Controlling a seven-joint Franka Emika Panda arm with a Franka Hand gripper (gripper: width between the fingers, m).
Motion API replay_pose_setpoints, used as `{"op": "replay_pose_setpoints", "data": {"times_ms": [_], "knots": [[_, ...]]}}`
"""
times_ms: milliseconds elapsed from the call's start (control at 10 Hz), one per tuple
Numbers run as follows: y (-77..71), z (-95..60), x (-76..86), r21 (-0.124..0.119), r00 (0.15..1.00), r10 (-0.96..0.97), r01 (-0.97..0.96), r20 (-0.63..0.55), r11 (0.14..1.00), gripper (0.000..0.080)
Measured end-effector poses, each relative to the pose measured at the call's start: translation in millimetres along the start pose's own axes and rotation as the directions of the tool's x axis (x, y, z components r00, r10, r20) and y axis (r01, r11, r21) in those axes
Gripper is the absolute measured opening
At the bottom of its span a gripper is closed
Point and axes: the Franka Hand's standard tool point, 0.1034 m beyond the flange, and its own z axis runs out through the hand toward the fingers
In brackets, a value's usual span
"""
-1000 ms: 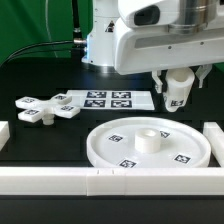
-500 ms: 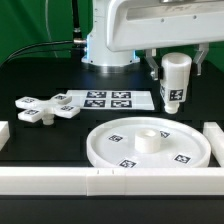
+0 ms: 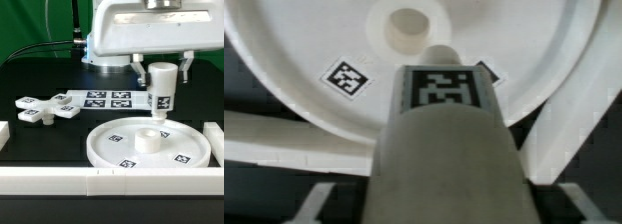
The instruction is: Assemble round table
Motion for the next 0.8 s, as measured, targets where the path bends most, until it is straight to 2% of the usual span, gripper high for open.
{"op": "replay_pose_setpoints", "data": {"times_ms": [100, 400, 800], "knots": [[5.0, 1.4, -1.4, -0.003, 1.000, -0.008, 0.008, 0.001, 1.000, 0.0409], [3.0, 3.5, -2.9, -0.002, 1.000, -0.022, 0.022, 0.001, 1.000, 0.0409], [0.9, 14.0, -12.9, 0.003, 0.999, -0.035, 0.035, 0.021, 0.999, 0.0409]]}}
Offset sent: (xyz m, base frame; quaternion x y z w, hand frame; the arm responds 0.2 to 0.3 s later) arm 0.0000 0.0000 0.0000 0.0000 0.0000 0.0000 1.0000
